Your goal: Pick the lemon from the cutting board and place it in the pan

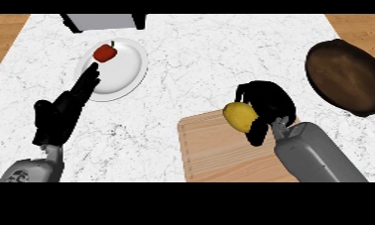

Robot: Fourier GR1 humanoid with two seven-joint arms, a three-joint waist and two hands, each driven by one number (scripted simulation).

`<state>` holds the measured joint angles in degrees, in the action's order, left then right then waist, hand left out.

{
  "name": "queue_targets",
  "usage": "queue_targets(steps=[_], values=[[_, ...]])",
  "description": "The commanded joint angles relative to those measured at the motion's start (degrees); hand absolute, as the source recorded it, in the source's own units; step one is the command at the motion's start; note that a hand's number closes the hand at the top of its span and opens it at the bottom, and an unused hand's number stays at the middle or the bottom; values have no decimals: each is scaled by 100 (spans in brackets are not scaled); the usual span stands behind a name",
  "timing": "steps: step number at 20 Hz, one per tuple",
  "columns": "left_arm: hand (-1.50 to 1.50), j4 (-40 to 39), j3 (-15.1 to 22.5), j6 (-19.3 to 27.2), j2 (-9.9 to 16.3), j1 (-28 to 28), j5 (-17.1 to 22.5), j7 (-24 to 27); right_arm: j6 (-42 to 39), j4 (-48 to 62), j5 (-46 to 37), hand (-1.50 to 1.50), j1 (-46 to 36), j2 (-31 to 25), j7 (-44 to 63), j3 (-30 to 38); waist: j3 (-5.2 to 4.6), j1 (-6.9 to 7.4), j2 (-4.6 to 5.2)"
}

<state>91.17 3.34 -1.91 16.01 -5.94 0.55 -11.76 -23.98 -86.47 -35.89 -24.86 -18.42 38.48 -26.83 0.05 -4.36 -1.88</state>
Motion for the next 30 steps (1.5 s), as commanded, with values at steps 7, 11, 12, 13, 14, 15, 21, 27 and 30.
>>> queue_targets(steps=[7, 11, 12, 13, 14, 15, 21, 27, 30], values=[[0, 72, -78, 70, -43, 288, 2, 126, 1744, -3791, -1188, 150, 1567, -1239, -368, 353, 0, -149, 22], [0, 233, -28, -102, -3, 102, 76, -64, 2409, -4766, -1262, 150, 3072, -1505, -572, 926, 5, 87, 117], [0, 260, 68, 12, -115, 211, -69, 125, 2603, -4916, -1367, 150, 3446, -1479, -567, 1025, 4, 126, 125], [0, -96, 59, -27, -164, 101, -105, 374, 2685, -4894, -1091, 150, 3587, -1454, -692, 1376, 1, 172, 156], [0, 77, 143, -10, -229, -72, -97, 84, 2964, -4850, -1210, 150, 3957, -1381, -889, 1419, 5, 206, 157], [0, 81, 157, -79, -222, 50, -83, 149, 3155, -4612, -1028, 150, 3868, -1232, -1070, 1670, 4, 284, 168], [0, 286, 43, -194, -150, -144, -9, -111, 3477, -3084, 661, 150, 3361, -1072, -2259, 3037, 3, 439, 193], [0, -54, 173, -84, -373, -387, -313, -119, 3499, -1132, 943, 150, 2721, -1340, -3663, 3784, 1, 453, 205], [0, 47, 12, -295, -243, -149, -183, 83, 3791, -135, 613, 150, 2099, -1249, -3887, 3865, -1, 501, 203]])
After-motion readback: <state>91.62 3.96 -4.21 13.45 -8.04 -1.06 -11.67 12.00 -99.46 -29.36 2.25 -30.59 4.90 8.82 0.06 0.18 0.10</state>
